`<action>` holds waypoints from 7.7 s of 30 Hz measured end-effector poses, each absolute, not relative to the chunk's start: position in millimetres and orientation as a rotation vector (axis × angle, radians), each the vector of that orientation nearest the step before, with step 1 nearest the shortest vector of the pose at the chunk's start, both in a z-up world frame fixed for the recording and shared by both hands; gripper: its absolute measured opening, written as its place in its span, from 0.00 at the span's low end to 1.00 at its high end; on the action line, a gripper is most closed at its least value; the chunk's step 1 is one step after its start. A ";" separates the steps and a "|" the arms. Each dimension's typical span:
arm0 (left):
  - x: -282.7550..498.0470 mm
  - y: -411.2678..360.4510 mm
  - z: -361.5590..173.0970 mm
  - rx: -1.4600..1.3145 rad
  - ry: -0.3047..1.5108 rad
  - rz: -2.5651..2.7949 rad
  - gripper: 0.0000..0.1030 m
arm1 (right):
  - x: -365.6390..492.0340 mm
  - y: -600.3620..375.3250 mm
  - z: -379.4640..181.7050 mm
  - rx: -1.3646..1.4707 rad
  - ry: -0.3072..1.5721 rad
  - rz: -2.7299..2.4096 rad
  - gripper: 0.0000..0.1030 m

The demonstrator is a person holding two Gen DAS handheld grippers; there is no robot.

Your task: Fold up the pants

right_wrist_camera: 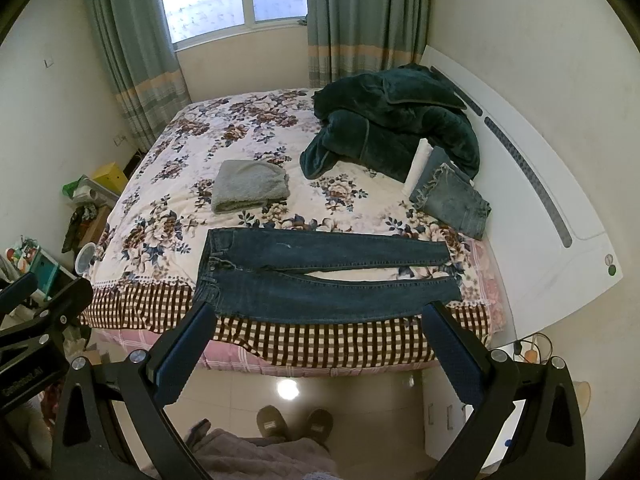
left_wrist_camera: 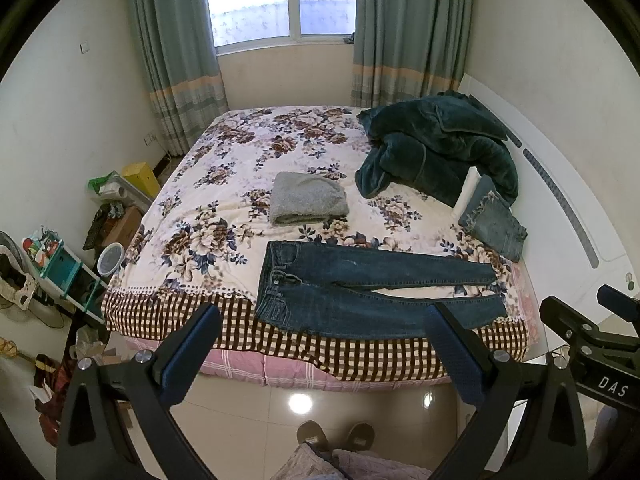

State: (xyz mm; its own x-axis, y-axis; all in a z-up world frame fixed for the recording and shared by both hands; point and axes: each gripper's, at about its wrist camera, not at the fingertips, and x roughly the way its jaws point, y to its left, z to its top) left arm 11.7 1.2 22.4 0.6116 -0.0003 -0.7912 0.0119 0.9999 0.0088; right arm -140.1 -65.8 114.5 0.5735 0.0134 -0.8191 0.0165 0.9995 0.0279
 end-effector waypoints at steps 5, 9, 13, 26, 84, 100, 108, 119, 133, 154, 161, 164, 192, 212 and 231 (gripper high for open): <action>11.2 1.5 22.8 0.012 0.910 -0.006 1.00 | -140.4 -67.2 113.1 0.035 0.960 -0.002 1.00; 16.7 2.2 31.3 0.013 0.910 -0.007 1.00 | -140.8 -68.1 112.4 0.036 0.960 -0.002 1.00; 17.8 8.3 41.0 0.011 0.908 -0.005 1.00 | -141.3 -68.0 111.9 0.035 0.959 -0.002 1.00; 30.1 7.6 60.1 0.012 0.901 -0.004 1.00 | -141.3 -68.9 111.2 0.042 0.961 -0.001 1.00; 521.1 59.8 -506.6 -0.346 1.619 0.521 1.00 | 395.9 -334.7 -514.3 0.664 1.430 -0.686 1.00; 496.4 53.8 -535.6 -0.386 1.616 0.582 0.27 | 424.1 -390.8 -648.6 0.728 1.535 -0.810 0.42; 396.6 36.2 -420.4 -0.587 1.390 0.409 0.10 | 387.6 -383.4 -610.3 0.705 1.441 -0.637 0.08; 210.8 66.4 -389.2 -0.693 1.375 0.341 0.10 | 244.6 -384.9 -503.1 0.659 1.373 -0.510 0.07; 161.9 96.4 -468.8 -0.993 1.359 0.485 0.28 | 123.3 -450.2 -582.2 0.883 1.503 -0.524 0.54; 231.0 -57.9 -481.5 -0.542 1.480 0.158 0.70 | 116.2 -563.6 -574.8 0.730 1.346 -0.847 0.05; 199.9 16.3 -475.7 -0.541 1.470 0.334 0.70 | 100.4 -503.5 -570.6 0.936 1.498 -0.617 0.39; 190.3 65.7 -467.5 -0.541 1.422 0.440 0.70 | 100.8 -452.7 -559.4 0.964 1.513 -0.464 0.43; 155.5 220.8 -518.2 -0.965 1.364 0.418 0.23 | 113.6 -289.1 -584.3 0.823 1.795 -0.434 0.25; 209.8 207.4 -490.1 -0.521 1.389 0.447 0.81 | 336.5 -46.1 -595.2 0.286 1.897 0.449 0.49; 193.6 216.9 -492.1 -0.546 1.443 0.457 0.81 | 368.3 -162.2 -528.2 0.470 1.635 0.299 0.05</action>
